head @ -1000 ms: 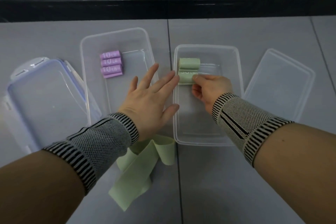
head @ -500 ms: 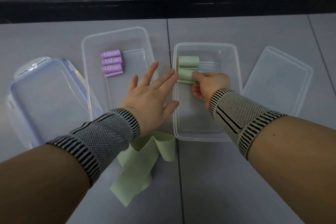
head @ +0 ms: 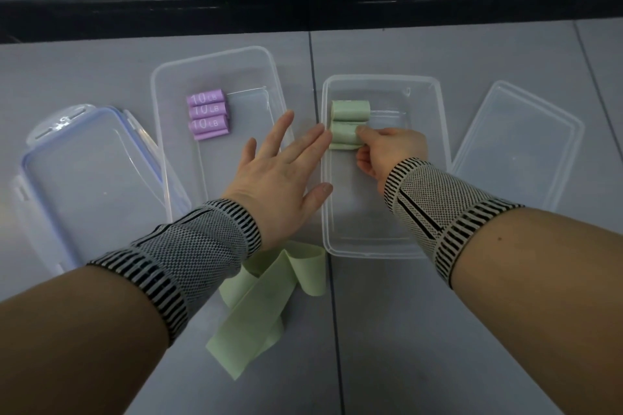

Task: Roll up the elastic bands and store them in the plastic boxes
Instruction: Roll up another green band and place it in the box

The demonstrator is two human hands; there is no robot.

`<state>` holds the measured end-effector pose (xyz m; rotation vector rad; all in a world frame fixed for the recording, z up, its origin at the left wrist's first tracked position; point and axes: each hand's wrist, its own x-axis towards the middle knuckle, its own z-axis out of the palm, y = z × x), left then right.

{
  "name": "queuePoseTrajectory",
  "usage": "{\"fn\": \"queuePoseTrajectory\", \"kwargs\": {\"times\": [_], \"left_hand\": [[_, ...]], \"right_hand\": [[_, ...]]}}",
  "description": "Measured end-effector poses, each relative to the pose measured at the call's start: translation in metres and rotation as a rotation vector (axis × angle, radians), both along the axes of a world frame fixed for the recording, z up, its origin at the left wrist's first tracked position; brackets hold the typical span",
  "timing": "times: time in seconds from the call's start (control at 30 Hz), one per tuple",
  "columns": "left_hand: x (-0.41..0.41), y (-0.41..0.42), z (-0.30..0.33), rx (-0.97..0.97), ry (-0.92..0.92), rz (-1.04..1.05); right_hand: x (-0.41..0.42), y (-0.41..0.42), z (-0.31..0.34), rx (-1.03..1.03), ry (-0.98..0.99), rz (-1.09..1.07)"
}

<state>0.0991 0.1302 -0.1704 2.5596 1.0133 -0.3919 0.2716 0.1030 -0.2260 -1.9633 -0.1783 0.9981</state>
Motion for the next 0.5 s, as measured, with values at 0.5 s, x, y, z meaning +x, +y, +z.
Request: {"fn": "queuePoseTrajectory", "kwargs": {"times": [0.5], "left_hand": [[0.0003,-0.0008,0.0009,0.004,0.014,-0.005]], "right_hand": [[-0.0059,0.0027,0.0042,-0.070,-0.117,0.036]]}}
